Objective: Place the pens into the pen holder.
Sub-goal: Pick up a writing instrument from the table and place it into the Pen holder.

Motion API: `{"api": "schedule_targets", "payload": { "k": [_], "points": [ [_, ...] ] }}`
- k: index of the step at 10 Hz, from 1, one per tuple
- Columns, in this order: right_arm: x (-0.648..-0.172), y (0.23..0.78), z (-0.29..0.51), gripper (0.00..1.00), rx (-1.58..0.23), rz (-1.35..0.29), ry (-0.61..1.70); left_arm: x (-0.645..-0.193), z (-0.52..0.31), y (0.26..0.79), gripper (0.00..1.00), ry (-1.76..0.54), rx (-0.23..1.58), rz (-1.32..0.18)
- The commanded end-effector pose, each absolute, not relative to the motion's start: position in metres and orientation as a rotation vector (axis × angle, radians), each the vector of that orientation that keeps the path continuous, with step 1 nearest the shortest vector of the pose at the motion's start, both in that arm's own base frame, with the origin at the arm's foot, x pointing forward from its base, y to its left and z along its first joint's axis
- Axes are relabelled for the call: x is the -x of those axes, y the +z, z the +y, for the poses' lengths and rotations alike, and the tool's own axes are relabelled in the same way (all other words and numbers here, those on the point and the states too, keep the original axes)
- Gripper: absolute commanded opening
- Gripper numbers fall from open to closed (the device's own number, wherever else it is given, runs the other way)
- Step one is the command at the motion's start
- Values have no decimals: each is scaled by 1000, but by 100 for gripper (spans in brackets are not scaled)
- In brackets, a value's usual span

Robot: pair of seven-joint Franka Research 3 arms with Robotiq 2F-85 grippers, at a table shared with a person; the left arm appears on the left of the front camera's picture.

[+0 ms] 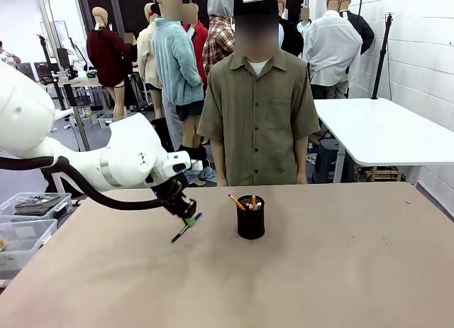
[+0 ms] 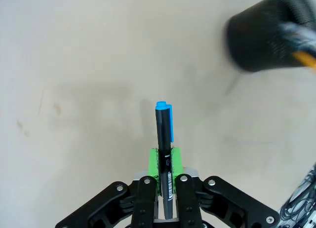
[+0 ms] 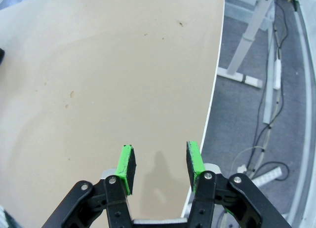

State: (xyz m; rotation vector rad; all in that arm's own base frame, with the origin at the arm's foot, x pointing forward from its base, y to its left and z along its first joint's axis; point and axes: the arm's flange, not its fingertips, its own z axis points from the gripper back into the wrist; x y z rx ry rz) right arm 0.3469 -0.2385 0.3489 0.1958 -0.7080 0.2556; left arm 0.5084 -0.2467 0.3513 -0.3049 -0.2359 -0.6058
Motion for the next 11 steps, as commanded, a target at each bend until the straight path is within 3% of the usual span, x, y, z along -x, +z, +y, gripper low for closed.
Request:
{"api": "schedule_targets", "payload": {
  "k": [1,8,11],
  "points": [
    [-348,347,-238,54,-184,-700,259,-499,-220,376,0,-738,489,-398],
    [-348,347,-238,54,-184,-700,259,-533,-243,409,0,-933,983,-877],
    [-348,347,-238,54,-184,-700,259,-546,-264,401,0,-970,1114,-986]
  ]
}}
